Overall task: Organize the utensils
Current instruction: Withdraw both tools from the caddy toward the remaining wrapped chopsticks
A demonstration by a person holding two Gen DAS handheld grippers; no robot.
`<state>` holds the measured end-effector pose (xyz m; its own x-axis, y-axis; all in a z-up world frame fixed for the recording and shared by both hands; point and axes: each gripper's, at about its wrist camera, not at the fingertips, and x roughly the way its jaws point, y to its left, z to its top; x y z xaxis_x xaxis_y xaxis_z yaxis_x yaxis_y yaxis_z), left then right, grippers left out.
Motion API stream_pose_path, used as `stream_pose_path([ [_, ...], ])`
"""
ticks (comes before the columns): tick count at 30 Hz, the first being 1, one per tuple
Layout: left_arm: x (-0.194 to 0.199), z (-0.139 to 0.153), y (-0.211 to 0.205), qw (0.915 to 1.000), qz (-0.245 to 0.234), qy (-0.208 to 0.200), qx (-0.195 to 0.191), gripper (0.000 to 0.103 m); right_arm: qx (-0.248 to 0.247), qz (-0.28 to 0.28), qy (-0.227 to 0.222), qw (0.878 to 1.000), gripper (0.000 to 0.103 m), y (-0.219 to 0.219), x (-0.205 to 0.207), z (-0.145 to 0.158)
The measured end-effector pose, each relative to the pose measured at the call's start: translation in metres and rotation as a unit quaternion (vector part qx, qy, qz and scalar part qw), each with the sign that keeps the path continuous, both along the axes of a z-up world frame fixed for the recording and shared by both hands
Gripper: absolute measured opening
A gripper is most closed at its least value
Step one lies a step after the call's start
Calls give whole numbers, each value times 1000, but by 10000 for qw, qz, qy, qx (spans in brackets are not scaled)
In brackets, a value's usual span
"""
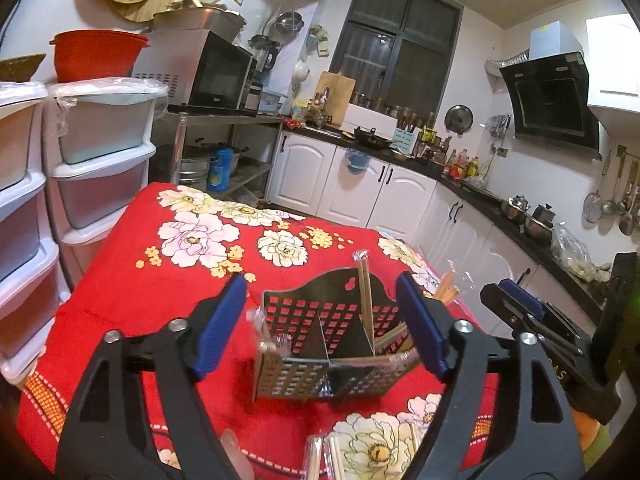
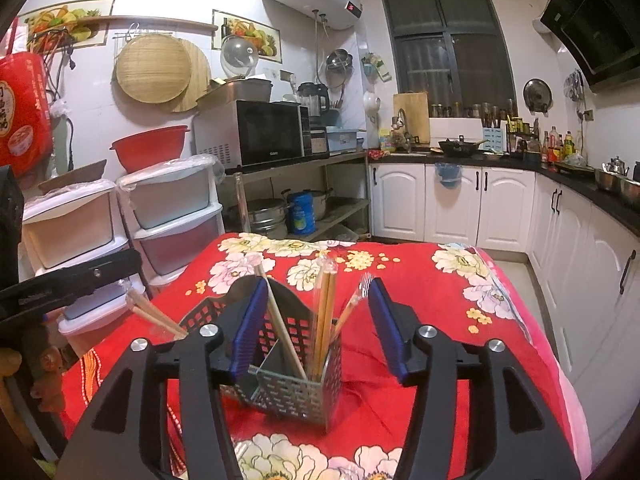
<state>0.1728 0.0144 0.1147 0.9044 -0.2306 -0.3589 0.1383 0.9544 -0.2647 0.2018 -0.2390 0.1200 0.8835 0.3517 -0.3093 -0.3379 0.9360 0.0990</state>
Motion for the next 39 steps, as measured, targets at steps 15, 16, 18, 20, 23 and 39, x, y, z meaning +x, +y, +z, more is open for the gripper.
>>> stream_pose_path([
  [15, -44, -13, -2, 9995, -304, 40, -108, 91, -61, -8, 297, 9995, 60, -9, -29, -17],
  [16, -46, -15, -2, 9994, -330, 70, -122, 91, -77, 3, 319, 9995, 60, -9, -32, -19],
  [18, -50, -18, -2, 9992, -354, 117, -112, 91, -113, 17, 340, 9994, 60, -8, -35, -21],
  [20, -53, -22, -3, 9991, -378, 155, -89, 91, -133, 30, 359, 9993, 60, -8, -40, -23],
  [23, -56, -28, -3, 9990, -388, 219, -63, 91, -153, 55, 411, 9990, 60, -7, -45, -27],
  [39, -59, -73, -12, 9959, -404, 794, 170, 91, -287, 131, 862, 9958, 63, -8, -63, -63],
])
